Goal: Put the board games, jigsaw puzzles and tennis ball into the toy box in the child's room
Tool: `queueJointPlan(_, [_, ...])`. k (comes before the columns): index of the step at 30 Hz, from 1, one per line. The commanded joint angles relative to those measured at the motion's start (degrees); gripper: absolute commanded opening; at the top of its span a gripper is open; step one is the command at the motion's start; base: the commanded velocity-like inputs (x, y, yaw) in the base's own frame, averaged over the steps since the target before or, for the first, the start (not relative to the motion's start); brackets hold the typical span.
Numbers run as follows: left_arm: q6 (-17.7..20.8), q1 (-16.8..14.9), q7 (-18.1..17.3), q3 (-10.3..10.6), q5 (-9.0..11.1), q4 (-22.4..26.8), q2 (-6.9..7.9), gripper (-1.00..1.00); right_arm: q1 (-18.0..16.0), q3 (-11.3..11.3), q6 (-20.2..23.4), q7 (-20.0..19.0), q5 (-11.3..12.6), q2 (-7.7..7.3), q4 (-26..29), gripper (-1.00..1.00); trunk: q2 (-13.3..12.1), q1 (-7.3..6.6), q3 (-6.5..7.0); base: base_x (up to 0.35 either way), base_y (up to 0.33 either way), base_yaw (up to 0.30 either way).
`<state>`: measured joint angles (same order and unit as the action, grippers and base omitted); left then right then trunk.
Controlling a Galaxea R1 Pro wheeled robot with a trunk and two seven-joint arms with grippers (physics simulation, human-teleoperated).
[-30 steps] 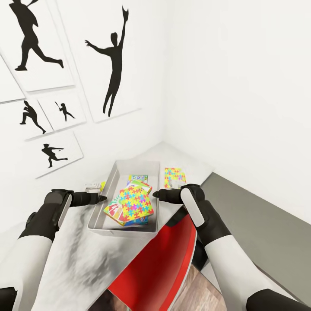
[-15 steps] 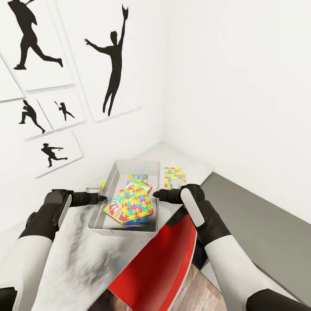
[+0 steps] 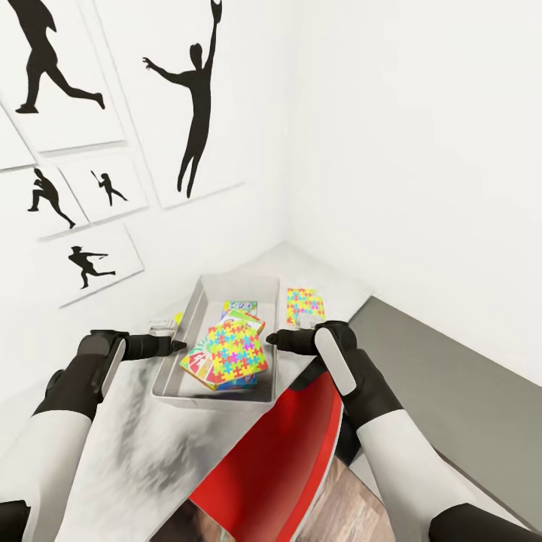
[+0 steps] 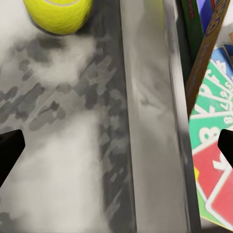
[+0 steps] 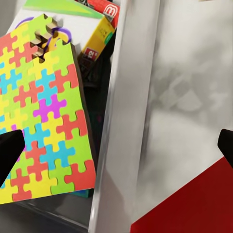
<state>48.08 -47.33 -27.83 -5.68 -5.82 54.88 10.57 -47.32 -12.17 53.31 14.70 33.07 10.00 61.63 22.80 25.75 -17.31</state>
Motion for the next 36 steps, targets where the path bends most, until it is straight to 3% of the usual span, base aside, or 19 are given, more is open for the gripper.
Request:
queueJointPlan(1, [0.2, 0.0, -0.6, -0.1, -0.6, 0.1, -0.02, 1.00, -0.1, 0.0, 0.1, 0.6, 0.6, 0.00, 0.1, 1.00, 0.1, 0.03, -0.14, 0.000, 0.000, 0.000])
queueJointPlan(36, [0.3, 0.0, -0.6, -0.1, -0.6, 0.1, -0.01, 1.00, -0.1, 0.0, -1.1, 0.6, 0.6, 0.00, -1.5, 1.00, 0.1, 0.03, -0.25, 0.000, 0.000, 0.000])
